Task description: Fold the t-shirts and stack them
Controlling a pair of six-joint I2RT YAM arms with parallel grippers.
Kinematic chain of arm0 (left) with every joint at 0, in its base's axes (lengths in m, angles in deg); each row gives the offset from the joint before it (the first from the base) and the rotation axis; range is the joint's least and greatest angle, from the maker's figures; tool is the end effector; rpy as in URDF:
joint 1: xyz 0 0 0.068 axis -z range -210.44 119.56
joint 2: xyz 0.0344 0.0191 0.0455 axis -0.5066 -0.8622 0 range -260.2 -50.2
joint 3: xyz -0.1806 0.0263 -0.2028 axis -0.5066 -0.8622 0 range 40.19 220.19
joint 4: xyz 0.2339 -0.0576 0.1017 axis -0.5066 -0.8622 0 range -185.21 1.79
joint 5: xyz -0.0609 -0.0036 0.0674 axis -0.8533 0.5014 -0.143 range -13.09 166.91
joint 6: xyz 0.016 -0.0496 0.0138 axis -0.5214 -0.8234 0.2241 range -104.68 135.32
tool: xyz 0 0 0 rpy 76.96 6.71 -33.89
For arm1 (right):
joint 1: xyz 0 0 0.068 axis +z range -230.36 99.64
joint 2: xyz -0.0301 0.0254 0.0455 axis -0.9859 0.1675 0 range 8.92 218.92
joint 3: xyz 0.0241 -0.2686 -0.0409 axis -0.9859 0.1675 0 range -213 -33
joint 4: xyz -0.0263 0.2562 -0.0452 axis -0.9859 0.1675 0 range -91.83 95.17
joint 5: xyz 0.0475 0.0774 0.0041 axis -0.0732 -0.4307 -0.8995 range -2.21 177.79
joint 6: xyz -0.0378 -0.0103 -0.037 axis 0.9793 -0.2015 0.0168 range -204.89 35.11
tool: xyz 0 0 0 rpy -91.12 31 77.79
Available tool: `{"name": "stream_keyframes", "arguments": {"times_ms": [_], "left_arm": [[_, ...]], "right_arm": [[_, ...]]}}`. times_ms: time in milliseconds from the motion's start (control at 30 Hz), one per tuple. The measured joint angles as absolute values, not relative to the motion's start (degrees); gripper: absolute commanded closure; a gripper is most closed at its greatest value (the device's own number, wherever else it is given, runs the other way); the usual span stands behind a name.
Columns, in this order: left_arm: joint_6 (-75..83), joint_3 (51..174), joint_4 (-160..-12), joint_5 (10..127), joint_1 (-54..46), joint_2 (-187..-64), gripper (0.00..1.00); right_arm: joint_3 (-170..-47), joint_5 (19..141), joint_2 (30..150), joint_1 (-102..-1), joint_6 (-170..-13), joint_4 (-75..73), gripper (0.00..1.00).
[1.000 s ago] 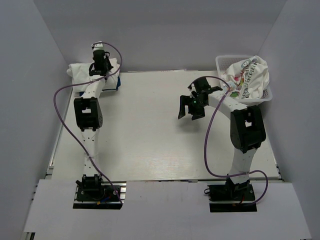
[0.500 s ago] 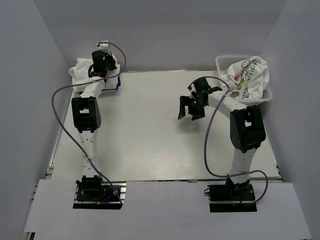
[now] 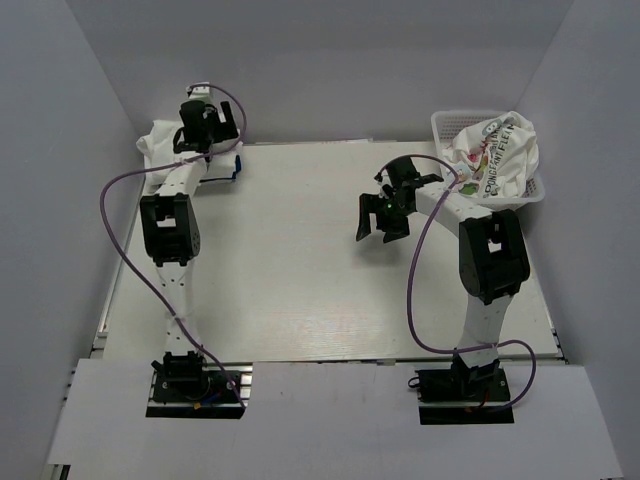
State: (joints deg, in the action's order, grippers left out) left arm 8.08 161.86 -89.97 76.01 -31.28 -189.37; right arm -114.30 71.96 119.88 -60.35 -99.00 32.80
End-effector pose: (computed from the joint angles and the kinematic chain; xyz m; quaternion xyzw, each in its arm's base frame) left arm 0.5749 0.0079 0.2335 -0.0529 0.8137 -0.0387 0.5776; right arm 0.3762 0.1475 0.1934 -0.0802 0.9628 0.1930 0.1713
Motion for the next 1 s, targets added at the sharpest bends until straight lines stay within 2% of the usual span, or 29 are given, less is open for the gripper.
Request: {"name": "stream_keyframes", "arguments": {"times_ms": [267, 467, 800, 867, 1000], "left_arm": [[6.02, 163.25, -92.2, 79.24, -34.43, -184.41, 0.0], [3.1, 164.72, -93.12, 76.55, -39.72, -184.52, 0.0], [0.1, 169.27, -95.5, 71.05, -43.96, -195.04, 0.0], [-0.62, 171.06, -95.81, 70.67, -44.46, -197.77, 0.03], [-2.04, 173.46, -95.98, 70.35, -45.35, -199.95, 0.01]], "right_arm": [[-113.44, 70.91, 119.86, -60.35, -99.02, 32.3, 0.1], [-113.09, 70.93, 119.86, -60.35, -99.0, 32.35, 0.1], [-114.58, 70.93, 120.84, -60.35, -99.0, 32.8, 0.1], [-115.56, 70.95, 121.69, -60.35, -99.02, 32.85, 0.1], [-116.9, 70.93, 123.16, -60.35, -99.02, 32.91, 0.1]]}}
